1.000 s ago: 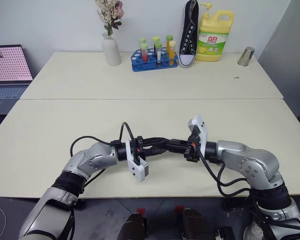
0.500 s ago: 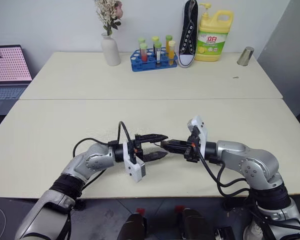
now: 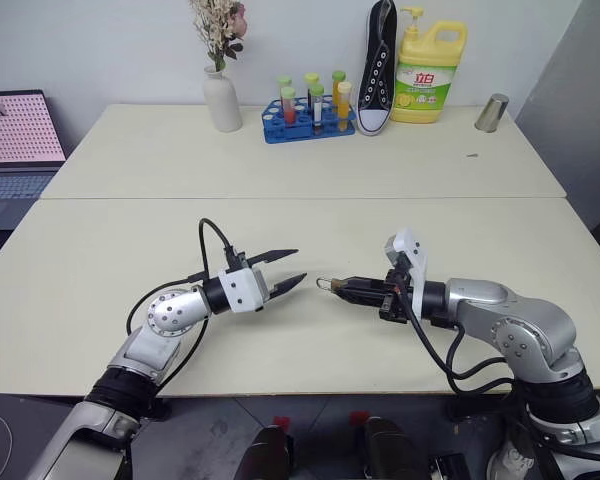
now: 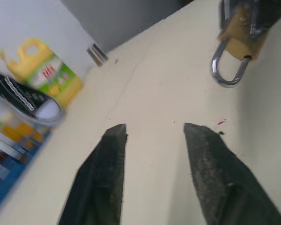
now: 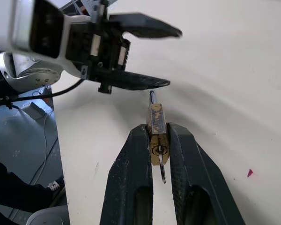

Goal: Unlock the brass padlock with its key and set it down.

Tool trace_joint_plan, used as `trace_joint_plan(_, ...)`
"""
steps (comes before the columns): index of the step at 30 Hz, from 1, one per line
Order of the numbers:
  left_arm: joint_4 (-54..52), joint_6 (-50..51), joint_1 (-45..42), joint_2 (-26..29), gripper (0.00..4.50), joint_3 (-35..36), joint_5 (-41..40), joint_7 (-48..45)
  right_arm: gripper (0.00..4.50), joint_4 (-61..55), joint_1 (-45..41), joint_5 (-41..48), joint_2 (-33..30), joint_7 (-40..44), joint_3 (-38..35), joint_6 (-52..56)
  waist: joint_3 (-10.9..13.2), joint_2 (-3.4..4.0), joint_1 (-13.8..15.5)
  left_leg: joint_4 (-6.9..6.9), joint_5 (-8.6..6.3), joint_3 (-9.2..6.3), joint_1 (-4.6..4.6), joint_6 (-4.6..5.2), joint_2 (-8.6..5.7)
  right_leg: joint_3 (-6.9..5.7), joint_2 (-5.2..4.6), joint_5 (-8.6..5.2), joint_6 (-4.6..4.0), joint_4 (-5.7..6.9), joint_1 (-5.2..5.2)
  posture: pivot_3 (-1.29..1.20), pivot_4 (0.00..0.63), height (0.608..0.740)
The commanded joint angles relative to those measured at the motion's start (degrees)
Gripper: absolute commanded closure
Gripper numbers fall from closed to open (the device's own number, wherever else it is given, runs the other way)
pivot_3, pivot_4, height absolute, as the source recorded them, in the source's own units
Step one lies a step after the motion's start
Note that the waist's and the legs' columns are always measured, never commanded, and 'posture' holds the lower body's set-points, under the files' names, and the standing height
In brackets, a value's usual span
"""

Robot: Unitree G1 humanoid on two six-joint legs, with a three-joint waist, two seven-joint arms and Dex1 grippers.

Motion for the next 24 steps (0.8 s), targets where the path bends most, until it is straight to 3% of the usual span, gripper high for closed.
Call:
trace_joint_plan(1, -7.43, 17.25, -0.11, -0.86, 3.81, 2.30, -10.60, -3.87, 4.36, -3.76, 0.28, 1.35, -0.47, 1.60, -1.10, -1.44, 0.00, 0.00, -0.03, 0.00, 0.00, 0.00, 0.00, 0.00, 0.00, 0.00, 0.00, 0.00, 0.00, 0.00, 0.00, 0.00, 0.150, 0.740)
trace_joint_plan(3, -10.78, 27.19, -0.50, -1.67, 4.49, 2.83, -16.53, -5.43, 4.36, -4.55, 0.59, 1.29, -0.60, 2.01, -0.88, -1.55, 0.00, 0.00, -0.12, 0.00, 0.00, -0.01, 0.01, 0.00, 0.01, 0.01, 0.01, 0.00, 0.00, 0.01, 0.00, 0.00, 0.150, 0.740)
trace_joint_plan(12, -15.43, 40.74, -0.94, -3.81, 4.50, 5.43, -19.65, -9.50, 4.36, -5.03, 1.06, 0.82, -0.91, 2.82, -0.97, -1.96, 0.00, 0.00, -0.15, 0.02, 0.01, 0.02, 0.02, -0.02, 0.03, 0.01, 0.04, -0.01, -0.01, 0.00, 0.00, 0.00, 0.150, 0.740)
trace_joint_plan(24, -20.42, 46.18, 2.46, -2.69, 4.50, 7.65, -18.52, -14.13, 4.36, -4.36, 1.10, -0.07, -1.16, 3.31, -0.36, -2.88, 0.00, 0.00, 0.02, 0.01, 0.01, 0.02, 0.02, -0.03, 0.03, 0.06, 0.04, -0.01, -0.03, -0.01, 0.00, 0.00, 0.150, 0.740)
